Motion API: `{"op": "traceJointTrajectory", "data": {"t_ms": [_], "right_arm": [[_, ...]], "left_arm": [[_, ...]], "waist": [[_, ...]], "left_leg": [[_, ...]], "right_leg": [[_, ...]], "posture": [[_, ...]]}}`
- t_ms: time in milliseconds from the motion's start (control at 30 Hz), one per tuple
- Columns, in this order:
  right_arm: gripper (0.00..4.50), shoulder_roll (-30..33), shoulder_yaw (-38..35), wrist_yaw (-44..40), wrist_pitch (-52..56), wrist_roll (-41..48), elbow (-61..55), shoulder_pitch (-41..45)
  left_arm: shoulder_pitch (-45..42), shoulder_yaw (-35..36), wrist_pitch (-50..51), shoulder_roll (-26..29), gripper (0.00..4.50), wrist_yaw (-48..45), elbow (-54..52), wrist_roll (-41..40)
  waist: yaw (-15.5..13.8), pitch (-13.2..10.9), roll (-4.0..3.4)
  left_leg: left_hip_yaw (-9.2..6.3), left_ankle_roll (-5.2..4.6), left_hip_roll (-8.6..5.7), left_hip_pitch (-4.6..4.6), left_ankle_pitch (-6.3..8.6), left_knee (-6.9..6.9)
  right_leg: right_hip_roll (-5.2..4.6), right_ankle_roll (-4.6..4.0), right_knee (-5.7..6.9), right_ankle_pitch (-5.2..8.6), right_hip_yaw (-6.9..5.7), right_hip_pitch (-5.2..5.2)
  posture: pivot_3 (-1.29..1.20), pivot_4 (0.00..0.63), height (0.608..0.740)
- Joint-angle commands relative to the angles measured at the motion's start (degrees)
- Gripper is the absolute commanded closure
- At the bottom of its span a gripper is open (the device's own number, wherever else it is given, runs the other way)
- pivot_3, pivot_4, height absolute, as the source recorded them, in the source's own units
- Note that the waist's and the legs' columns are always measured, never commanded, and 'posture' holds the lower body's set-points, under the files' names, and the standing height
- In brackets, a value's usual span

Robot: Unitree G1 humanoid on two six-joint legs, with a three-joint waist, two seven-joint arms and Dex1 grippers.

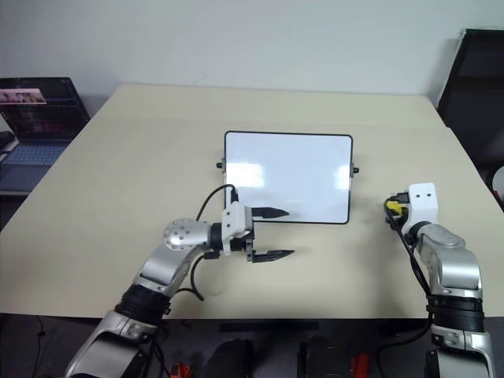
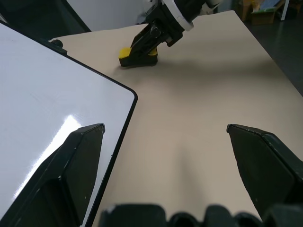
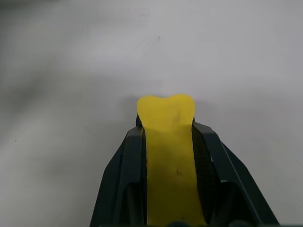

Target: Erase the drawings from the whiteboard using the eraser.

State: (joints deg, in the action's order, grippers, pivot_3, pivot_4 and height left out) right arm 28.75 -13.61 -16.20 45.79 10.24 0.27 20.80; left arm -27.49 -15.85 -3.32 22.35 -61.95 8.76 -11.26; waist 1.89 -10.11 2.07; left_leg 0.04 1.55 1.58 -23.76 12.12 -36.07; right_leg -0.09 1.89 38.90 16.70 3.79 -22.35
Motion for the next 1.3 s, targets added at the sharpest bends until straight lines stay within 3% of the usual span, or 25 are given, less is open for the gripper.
{"op": "traceJointTrajectory", "data": {"t_ms": [33,200,233,1167,1200,1300], "right_arm": [[3.05,0.3,-1.3,-0.7,-1.6,1.2,-1.7,0.6],[3.05,0.2,-1.4,0.8,-0.3,0.4,-1.5,0.6],[3.33,0.0,-1.8,0.6,-0.3,1.0,-2.0,0.6],[3.33,0.2,-2.0,1.3,0.0,1.7,-2.0,1.4],[3.05,0.0,-2.4,0.9,-0.3,2.2,-2.3,1.4],[3.05,-0.7,-3.4,1.3,1.0,3.6,-2.4,1.6]], "left_arm": [[-1.0,0.8,-1.1,-0.2,0.00,0.1,-1.3,0.0],[-1.0,0.8,-1.0,-0.2,0.00,0.1,-1.5,0.0],[-1.1,0.8,-1.0,-0.2,0.00,0.1,-1.4,0.0],[-1.3,0.9,-1.1,-0.2,0.00,0.3,-1.1,0.1],[-1.3,0.9,-1.1,-0.3,0.00,0.4,-1.1,0.1],[-1.3,0.8,-1.1,-0.3,0.00,0.3,-1.2,0.1]], "waist": [[0.0,0.0,0.00],[0.0,0.0,0.00],[0.0,0.0,0.00],[0.0,0.0,-0.01],[0.0,0.0,-0.01],[0.0,0.0,-0.01]], "left_leg": [[0.00,0.00,0.00,0.00,0.00,0.00],[0.00,0.00,0.00,0.00,0.00,0.00],[0.00,0.00,0.00,0.00,0.00,0.00],[0.00,0.00,0.00,0.00,0.00,0.00],[0.00,0.00,0.00,0.00,0.00,-0.01],[0.00,0.00,0.00,0.00,0.00,-0.01]], "right_leg": [[0.00,0.00,0.00,0.00,0.00,0.00],[0.00,0.00,0.00,0.00,0.01,0.00],[0.00,0.00,0.00,0.00,0.01,0.00],[0.00,0.00,0.01,0.00,0.01,0.00],[0.00,0.00,0.01,0.00,0.01,0.00],[0.00,0.00,0.01,0.00,0.01,0.00]], "posture": [[0.00,0.150,0.740],[0.00,0.150,0.740],[0.00,0.150,0.740],[0.00,0.150,0.740],[0.00,0.150,0.740],[0.00,0.150,0.740]]}}
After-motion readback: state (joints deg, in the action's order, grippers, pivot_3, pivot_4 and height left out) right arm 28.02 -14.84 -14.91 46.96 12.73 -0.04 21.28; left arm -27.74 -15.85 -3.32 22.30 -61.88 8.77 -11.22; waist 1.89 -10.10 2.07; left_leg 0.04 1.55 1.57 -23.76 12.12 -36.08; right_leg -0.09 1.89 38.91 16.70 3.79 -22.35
